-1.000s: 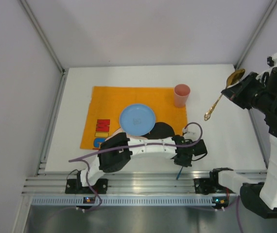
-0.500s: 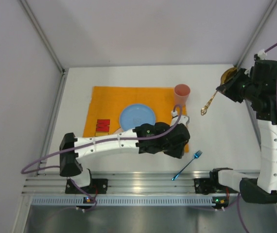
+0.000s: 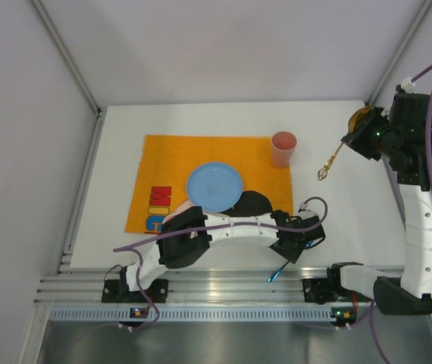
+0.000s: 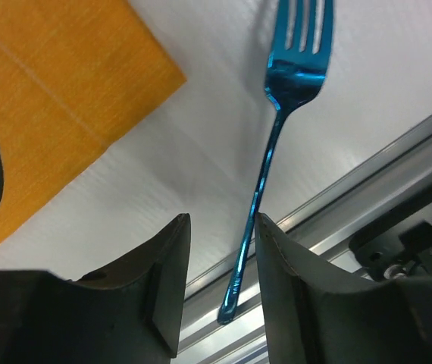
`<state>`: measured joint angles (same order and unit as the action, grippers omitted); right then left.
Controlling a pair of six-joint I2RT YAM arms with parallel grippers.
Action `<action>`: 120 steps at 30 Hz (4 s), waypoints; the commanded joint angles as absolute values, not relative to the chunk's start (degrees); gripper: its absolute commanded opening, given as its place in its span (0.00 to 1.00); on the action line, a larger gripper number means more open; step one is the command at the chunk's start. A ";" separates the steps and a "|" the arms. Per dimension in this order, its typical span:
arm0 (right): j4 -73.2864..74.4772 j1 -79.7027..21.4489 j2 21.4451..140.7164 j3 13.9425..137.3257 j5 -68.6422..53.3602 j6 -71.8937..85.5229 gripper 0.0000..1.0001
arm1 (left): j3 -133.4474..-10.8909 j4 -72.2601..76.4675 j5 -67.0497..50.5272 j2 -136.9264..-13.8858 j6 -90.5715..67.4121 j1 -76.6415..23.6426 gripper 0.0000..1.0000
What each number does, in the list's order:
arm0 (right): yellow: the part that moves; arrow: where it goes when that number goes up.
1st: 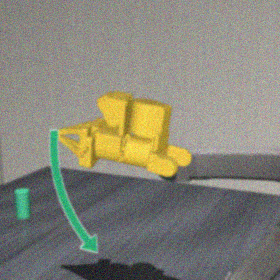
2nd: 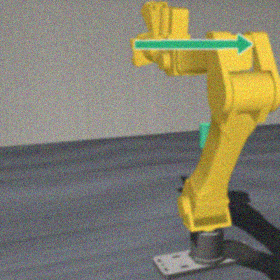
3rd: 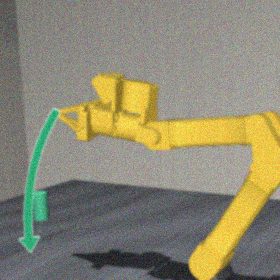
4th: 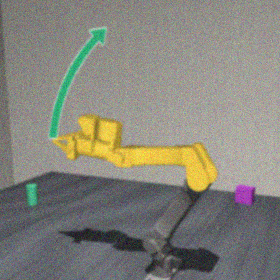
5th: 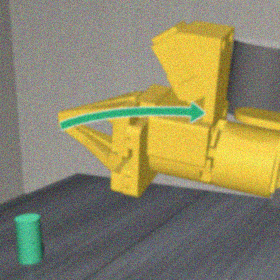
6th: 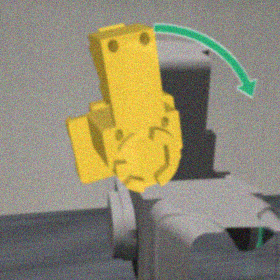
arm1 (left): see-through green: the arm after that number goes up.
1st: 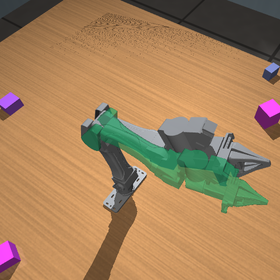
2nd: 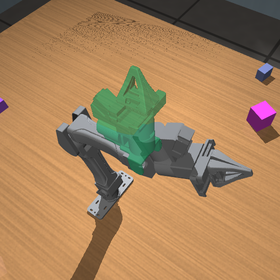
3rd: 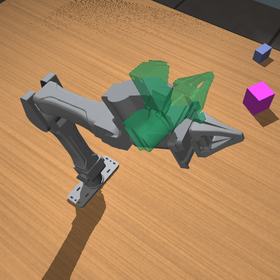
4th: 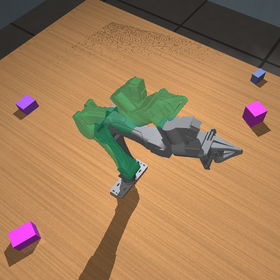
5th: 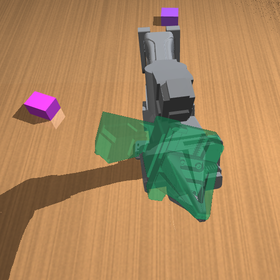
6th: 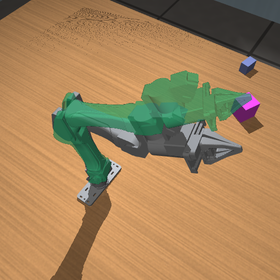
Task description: Set the dinner table for one person
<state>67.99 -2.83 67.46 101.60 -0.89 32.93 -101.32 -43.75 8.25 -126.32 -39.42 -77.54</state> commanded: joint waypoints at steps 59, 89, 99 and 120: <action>42.28 -29.53 93.68 84.72 2.72 33.40 0.00 | -93.26 -71.65 22.87 -77.87 -34.46 -38.34 0.00; 40.60 -31.11 103.99 88.33 7.82 35.24 0.33 | -83.32 -47.46 6.50 -95.62 -16.79 -17.05 0.00; 48.07 -31.55 90.97 90.61 13.00 34.63 0.34 | -84.99 -44.03 10.19 -109.04 -14.33 -16.35 0.00; 61.51 -36.03 121.71 127.86 17.22 22.59 0.48 | -83.26 -46.14 7.93 -101.44 -25.74 -16.35 0.91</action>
